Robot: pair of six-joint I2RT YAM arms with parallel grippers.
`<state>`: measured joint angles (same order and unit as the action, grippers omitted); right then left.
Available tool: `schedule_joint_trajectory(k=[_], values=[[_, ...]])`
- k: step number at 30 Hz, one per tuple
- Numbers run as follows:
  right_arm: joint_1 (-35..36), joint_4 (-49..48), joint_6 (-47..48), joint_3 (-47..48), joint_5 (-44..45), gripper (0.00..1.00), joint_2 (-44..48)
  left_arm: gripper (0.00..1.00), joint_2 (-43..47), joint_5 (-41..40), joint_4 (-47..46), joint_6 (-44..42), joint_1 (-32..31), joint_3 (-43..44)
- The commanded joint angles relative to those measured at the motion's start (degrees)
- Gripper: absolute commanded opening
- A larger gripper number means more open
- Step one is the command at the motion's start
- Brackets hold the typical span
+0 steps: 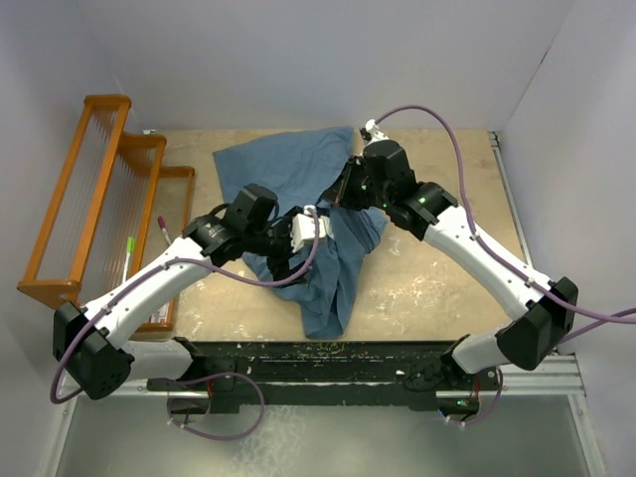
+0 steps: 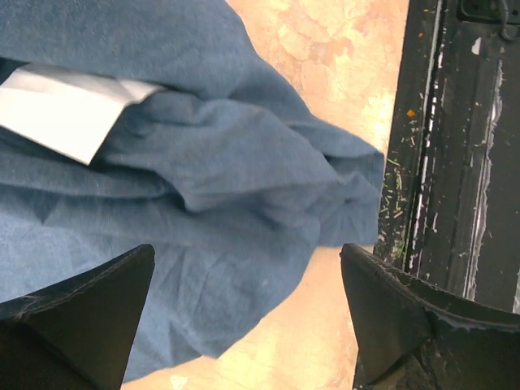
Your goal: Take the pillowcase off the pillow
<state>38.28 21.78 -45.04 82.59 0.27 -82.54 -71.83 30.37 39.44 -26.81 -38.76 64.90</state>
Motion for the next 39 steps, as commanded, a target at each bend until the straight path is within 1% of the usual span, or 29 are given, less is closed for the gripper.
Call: schedule_joint_trajectory(k=[1,2,6,8,9,11,13,19,22,25,29,32,36,39], values=[[0.3,-5.3,-2.7,3.0,-1.8,0.00,1.4,1.00,-2.8,-3.8,-5.1,5.0,-0.5,-2.0],[0.1,-4.8,-2.8,2.9,-1.2,0.00,1.4,0.97,-4.0,-4.7,-5.5,4.8,-0.5,-2.4],[-1.5,-2.3,-2.6,1.4,2.0,0.00,1.5,0.70,-10.2,-10.5,-8.1,3.9,-0.5,-2.6],[-2.7,-1.3,-2.6,-0.3,3.4,0.00,2.1,0.52,-12.0,-13.4,-9.4,2.9,-0.3,-2.6],[-3.5,-1.1,-2.8,-1.4,3.7,0.00,2.4,0.38,-12.2,-14.2,-10.4,2.6,-0.1,-2.8],[-5.1,-0.7,-2.9,-4.3,4.4,0.00,3.4,0.15,-11.4,-15.7,-13.5,2.9,0.4,-3.8],[-7.6,-0.7,-2.9,-8.0,4.2,0.00,4.6,0.00,-10.1,-17.5,-14.8,3.1,0.8,-4.2],[-15.7,-2.0,0.2,-16.0,1.7,0.00,8.0,0.00,-5.8,-18.2,-13.9,1.9,3.1,-4.3],[-17.3,-1.3,1.8,-16.8,2.3,0.00,9.1,0.00,-2.9,-15.5,-12.3,1.8,4.7,-4.3],[-17.7,-0.1,3.0,-16.5,3.0,0.00,9.2,0.00,0.1,-15.7,-11.3,0.8,5.4,-4.9],[-17.6,0.2,4.0,-16.6,2.6,0.00,9.4,0.00,2.1,-21.3,-13.4,-2.7,6.3,-7.0],[-17.6,-0.6,5.5,-16.3,4.9,0.01,9.3,0.00,2.6,-27.3,-18.4,-5.3,6.9,-9.3],[-17.6,-1.7,5.9,-16.2,3.9,0.01,8.5,0.00,2.9,-33.7,-25.9,-6.9,7.1,-11.8],[-17.6,-3.3,5.2,-15.8,1.6,0.00,6.6,0.00,3.0,-36.0,-30.5,-6.7,7.1,-13.5]])
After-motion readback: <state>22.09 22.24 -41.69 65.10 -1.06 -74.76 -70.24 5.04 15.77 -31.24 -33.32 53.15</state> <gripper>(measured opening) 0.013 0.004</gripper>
